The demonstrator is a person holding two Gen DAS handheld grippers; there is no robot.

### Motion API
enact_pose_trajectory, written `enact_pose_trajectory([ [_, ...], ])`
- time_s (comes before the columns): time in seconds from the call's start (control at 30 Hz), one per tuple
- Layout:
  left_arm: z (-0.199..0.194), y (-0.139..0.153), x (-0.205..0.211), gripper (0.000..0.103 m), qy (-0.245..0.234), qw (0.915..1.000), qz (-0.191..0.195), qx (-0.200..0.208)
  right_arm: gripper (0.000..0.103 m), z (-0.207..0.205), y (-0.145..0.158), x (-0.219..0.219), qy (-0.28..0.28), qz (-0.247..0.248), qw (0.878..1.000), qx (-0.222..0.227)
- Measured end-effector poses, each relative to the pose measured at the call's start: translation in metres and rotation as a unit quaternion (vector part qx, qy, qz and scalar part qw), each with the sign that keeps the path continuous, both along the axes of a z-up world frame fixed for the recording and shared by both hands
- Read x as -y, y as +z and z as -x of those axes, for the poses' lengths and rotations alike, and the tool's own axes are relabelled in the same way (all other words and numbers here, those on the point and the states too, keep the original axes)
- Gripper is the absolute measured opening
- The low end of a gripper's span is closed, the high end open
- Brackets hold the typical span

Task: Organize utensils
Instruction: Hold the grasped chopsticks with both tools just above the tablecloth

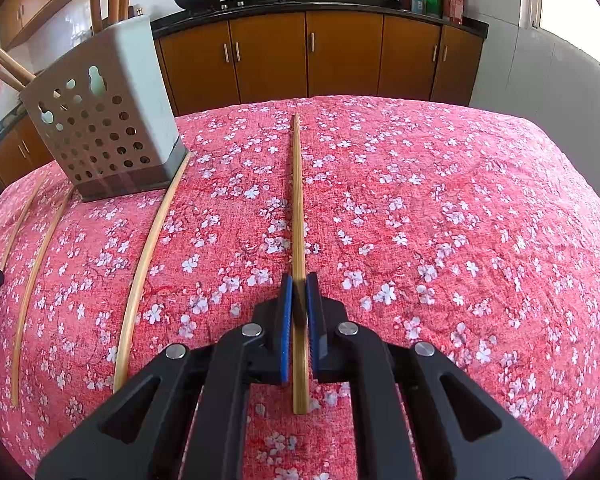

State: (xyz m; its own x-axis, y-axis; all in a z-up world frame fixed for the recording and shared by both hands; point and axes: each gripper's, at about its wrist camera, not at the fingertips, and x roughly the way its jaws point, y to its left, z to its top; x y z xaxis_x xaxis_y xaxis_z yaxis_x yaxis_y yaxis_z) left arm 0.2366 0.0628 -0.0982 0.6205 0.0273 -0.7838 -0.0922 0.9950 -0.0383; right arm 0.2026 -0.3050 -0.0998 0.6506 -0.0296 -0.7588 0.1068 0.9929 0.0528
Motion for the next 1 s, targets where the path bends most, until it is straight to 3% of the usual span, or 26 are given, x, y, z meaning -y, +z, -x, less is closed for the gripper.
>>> enact_pose_trajectory([
  [1.0,-0.0005,0.0003,0.0000,0.012,0.000,1.0000,0.000,0.000,0.008,0.0055,0.0004,0.0003,-0.001,-0.002,1.000,0.001],
])
